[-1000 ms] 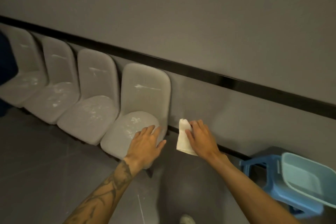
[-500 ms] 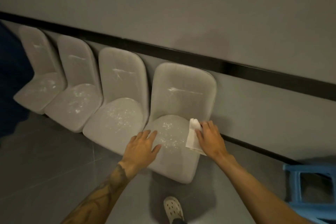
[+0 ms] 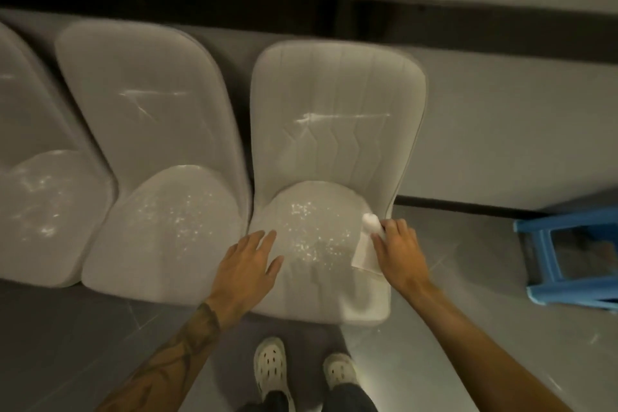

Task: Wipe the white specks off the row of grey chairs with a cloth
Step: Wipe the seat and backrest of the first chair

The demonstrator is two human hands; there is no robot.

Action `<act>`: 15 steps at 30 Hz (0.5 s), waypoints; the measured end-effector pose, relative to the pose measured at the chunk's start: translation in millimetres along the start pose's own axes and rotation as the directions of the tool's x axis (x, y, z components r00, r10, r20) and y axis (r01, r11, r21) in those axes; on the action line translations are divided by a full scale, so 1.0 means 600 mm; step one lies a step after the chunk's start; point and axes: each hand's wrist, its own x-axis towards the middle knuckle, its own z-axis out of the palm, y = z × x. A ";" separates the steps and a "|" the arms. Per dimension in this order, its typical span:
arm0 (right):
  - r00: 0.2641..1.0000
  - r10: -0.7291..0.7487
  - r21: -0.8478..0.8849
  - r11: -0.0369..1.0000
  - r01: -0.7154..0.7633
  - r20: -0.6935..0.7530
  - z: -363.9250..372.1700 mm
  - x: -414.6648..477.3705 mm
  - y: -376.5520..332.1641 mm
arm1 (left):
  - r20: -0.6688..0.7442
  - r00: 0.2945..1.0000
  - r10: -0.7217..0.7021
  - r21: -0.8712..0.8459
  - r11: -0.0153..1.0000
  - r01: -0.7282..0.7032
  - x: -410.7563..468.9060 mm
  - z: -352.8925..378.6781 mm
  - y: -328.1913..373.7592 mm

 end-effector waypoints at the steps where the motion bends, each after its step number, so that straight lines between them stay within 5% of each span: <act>1: 1.000 0.018 0.000 1.000 -0.018 -0.008 0.027 0.006 0.007 | 0.013 1.000 0.009 0.013 1.000 -0.009 0.016 0.025 -0.017; 7: 0.991 0.078 0.001 0.997 -0.078 -0.105 0.207 0.075 0.074 | -0.012 0.996 0.087 0.028 0.996 -0.086 0.124 0.202 -0.100; 11: 0.988 0.069 -0.185 0.978 -0.095 -0.140 0.330 0.108 0.136 | -0.062 0.989 0.134 0.054 0.990 -0.130 0.186 0.306 -0.147; 15: 0.969 -0.140 -0.244 0.966 0.087 -0.206 0.398 0.119 0.174 | -0.265 0.936 0.232 0.084 0.973 -0.217 0.220 0.367 -0.182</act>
